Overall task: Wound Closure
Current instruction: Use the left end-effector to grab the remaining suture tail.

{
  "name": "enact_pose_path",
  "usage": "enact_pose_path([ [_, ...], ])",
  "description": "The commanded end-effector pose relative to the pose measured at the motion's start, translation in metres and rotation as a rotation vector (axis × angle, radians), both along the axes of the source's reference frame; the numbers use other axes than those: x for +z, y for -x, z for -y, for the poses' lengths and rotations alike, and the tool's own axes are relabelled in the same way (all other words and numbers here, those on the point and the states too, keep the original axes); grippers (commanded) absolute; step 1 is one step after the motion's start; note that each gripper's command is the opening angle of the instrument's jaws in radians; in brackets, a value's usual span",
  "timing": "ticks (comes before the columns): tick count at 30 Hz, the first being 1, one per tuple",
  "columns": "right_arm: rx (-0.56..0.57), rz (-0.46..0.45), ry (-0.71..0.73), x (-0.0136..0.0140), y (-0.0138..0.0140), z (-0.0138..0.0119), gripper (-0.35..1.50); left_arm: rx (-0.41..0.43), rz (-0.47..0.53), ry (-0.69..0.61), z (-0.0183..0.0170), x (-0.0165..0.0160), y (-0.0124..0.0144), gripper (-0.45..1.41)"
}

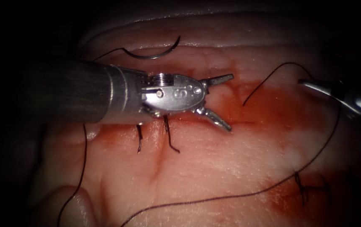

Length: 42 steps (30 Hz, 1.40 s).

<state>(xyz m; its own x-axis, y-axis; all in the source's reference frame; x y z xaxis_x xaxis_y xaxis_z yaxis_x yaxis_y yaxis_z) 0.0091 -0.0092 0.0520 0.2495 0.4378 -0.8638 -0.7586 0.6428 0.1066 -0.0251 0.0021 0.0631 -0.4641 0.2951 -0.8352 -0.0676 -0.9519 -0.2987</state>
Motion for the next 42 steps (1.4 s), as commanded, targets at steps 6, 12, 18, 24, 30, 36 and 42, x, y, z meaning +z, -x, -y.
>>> enact_pose_path([
  [6, -0.047, -0.023, -0.029, 0.0016, -0.0034, 0.0014, 1.38, 0.043, -0.099, 0.056, 0.0041, 0.0003, -0.0033, 0.30],
  [12, -0.063, -0.018, -0.032, 0.0020, -0.0038, 0.0017, 1.35, 0.116, -0.176, 0.080, 0.0056, 0.0003, -0.0048, 0.27],
  [18, -0.063, -0.018, -0.031, 0.0020, -0.0038, 0.0018, 1.35, 0.172, -0.253, 0.079, 0.0054, 0.0008, -0.0055, 0.25],
  [24, -0.063, -0.016, -0.031, 0.0021, -0.0040, 0.0018, 1.35, 0.197, -0.286, 0.078, 0.0061, 0.0022, -0.0048, 0.20],
  [30, -0.064, -0.014, -0.032, 0.0023, -0.0039, 0.0018, 1.35, 0.201, -0.298, 0.083, 0.0064, 0.0037, -0.0042, 0.17],
  [36, -0.067, -0.011, -0.027, 0.0024, -0.0040, 0.0018, 1.33, 0.210, -0.299, 0.079, 0.0065, 0.0039, -0.0042, -0.17],
  [42, -0.071, -0.005, -0.031, 0.0025, -0.0044, 0.0022, 1.33, 0.223, -0.295, 0.092, 0.0064, 0.0038, -0.0045, -0.45],
])
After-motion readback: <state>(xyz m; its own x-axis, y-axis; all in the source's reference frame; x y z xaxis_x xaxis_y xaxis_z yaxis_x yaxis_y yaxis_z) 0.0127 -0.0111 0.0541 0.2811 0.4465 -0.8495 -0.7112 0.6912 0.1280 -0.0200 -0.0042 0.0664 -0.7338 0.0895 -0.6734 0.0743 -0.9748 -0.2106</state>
